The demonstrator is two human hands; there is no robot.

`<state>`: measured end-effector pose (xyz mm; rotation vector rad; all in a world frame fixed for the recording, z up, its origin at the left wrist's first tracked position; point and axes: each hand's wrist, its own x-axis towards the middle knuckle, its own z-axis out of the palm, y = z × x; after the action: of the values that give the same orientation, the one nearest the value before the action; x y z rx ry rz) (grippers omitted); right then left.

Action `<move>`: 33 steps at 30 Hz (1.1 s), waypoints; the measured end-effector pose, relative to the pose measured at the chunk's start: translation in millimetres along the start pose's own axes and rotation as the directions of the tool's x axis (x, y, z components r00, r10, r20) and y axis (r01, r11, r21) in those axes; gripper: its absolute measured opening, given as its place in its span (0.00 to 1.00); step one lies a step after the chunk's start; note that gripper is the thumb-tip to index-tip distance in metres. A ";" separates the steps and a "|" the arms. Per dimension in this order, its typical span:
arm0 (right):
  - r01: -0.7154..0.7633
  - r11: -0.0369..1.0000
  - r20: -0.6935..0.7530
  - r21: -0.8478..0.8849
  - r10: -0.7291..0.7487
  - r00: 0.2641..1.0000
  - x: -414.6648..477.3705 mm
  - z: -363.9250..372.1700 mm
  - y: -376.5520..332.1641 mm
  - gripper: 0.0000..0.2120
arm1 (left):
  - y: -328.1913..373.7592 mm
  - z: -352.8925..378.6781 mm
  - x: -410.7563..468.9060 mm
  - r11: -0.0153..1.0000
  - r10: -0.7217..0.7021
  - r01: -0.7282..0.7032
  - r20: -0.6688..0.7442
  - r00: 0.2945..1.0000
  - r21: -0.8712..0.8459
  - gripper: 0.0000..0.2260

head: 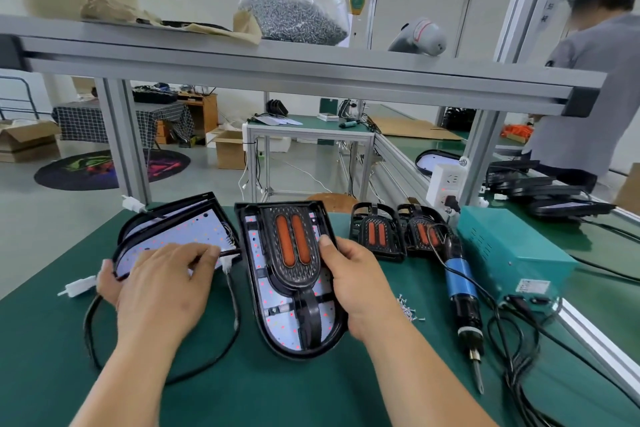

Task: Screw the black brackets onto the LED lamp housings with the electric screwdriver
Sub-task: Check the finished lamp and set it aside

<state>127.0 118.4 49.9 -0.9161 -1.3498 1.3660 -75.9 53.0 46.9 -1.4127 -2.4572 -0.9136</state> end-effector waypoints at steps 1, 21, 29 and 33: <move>-0.009 1.000 -0.027 0.025 0.009 1.000 -0.1 2.2 1.2 0.13 | 3.7 0.0 -2.3 1.000 -0.014 0.013 -0.045 0.999 -0.021 0.16; -0.089 0.991 -0.046 0.099 0.094 0.995 -5.7 16.5 20.0 0.19 | 33.9 30.2 -21.6 0.212 0.061 0.519 0.542 0.838 -0.828 0.09; -0.066 0.526 -0.036 -0.848 0.067 0.997 -0.6 -9.0 12.2 0.17 | 18.6 31.7 -4.5 -0.155 -0.169 0.404 0.427 0.888 -0.902 0.11; -0.131 0.314 -0.075 -0.940 0.186 0.980 -4.8 -14.5 4.6 0.21 | 13.8 28.9 0.6 -0.273 -0.245 0.297 0.365 0.898 -0.915 0.10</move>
<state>141.6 117.9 43.3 -1.8433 -2.2012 0.5616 -60.3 75.3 29.9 -0.7219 -1.5903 -3.5481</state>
